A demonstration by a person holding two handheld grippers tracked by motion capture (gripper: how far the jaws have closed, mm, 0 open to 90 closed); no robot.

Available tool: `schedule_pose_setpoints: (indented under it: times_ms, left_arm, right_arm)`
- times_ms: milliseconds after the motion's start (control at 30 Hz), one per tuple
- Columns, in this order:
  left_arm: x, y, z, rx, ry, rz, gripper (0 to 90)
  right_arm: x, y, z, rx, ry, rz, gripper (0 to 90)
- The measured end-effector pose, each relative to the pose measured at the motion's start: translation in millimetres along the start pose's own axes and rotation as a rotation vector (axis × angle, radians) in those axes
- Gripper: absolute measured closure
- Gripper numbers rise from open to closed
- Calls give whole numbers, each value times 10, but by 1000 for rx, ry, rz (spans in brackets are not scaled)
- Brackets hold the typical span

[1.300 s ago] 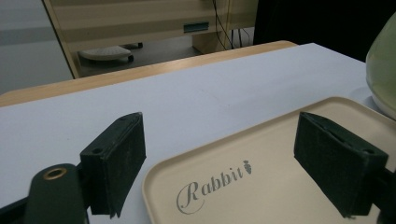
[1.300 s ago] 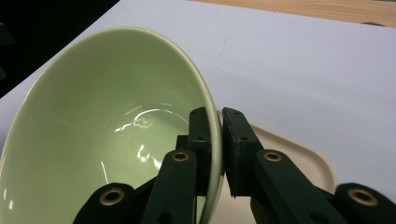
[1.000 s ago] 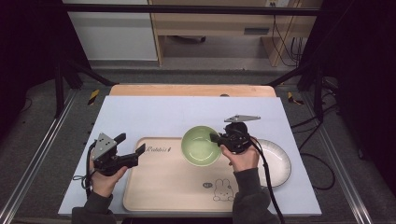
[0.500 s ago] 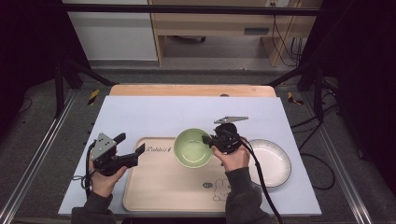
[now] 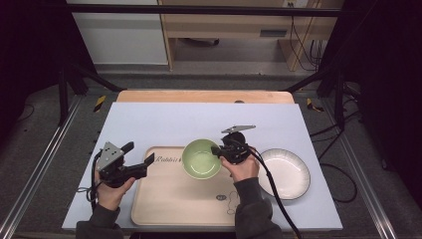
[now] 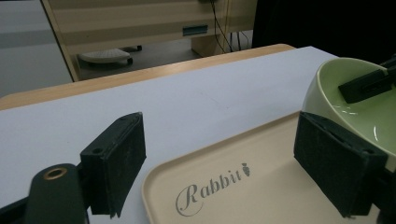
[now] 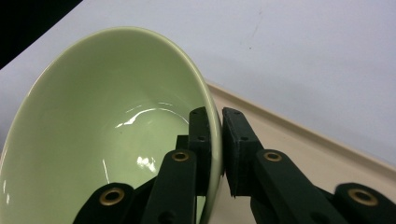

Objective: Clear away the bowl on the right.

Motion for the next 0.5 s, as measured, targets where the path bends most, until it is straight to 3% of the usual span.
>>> schedule_pose_setpoints:
  times_ms: [500]
  left_arm:
    - [0,-1,0,0,0,1,162]
  right_arm:
    - [25,-56,-230,-40,-8,-21,830]
Point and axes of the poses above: each handheld gripper's, and its own axes: z roughly backward along the jaws, y roughly out of its top, x roughly to its right, the point moved 7 cm from there along -z, roughly forward along the jaws, and after that the axes turned 4 degrees about -y, right-handed, at the moved point
